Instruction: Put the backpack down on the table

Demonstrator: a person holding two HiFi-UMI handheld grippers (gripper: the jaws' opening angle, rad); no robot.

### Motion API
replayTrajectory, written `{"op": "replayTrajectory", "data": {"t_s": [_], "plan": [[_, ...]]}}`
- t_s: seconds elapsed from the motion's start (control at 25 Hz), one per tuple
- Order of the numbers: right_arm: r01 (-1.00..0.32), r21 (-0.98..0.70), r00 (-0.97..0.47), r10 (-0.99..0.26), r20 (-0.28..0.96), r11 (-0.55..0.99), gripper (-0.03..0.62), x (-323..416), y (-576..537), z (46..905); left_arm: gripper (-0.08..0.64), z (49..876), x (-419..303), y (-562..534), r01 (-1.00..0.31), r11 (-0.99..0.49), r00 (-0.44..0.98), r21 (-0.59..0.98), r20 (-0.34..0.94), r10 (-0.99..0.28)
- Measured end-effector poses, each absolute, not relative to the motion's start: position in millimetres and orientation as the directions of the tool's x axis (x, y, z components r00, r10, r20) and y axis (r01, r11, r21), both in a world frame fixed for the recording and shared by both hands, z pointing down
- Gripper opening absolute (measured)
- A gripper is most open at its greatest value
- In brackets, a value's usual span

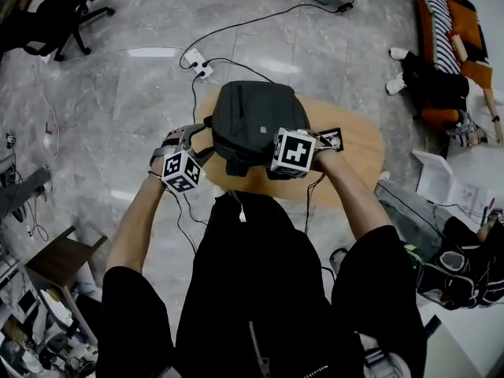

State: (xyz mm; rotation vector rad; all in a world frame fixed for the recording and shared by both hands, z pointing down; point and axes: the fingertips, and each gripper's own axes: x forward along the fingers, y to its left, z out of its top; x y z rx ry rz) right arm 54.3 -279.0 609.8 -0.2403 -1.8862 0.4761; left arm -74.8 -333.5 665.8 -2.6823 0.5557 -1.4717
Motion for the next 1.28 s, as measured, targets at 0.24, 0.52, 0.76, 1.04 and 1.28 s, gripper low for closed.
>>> {"op": "replayTrajectory", "data": {"t_s": [0.24, 0.52, 0.76, 1.04, 1.28], "plan": [[-0.096, -0.41, -0.402, 0.341, 0.85, 0.907, 0.112, 52.4, -263.4, 618.2, 0.044, 662.1, -73.1, -294.4, -0.46, -0.879, 0.46, -0.123, 0.814, -0.354], [-0.104, -0.37, -0.385, 0.305, 0.871, 0.923, 0.112, 58.2, -206.6, 651.4, 0.015, 635.4, -61.6, -260.7, -0.744, -0.668, 0.451, -0.021, 0.722, -0.525], [-0.136, -0.225, -0.34, 0.168, 0.925, 0.965, 0.11, 57.9, -178.0, 675.4, 0.015, 619.2, -62.2, -212.3, -0.828, -0.561, 0.394, 0.01, 0.722, -0.568], [-0.152, -0.21, -0.331, 0.151, 0.932, 0.966, 0.115, 61.7, -131.9, 725.3, 0.015, 621.7, -54.9, -149.7, -0.858, -0.511, 0.383, 0.05, 0.726, -0.571], [-0.147, -0.235, -0.276, 0.189, 0.942, 0.961, 0.121, 60.8, -99.0, 778.1, 0.015, 629.5, -52.7, -128.3, -0.879, -0.468, 0.382, 0.096, 0.729, -0.568]]}}
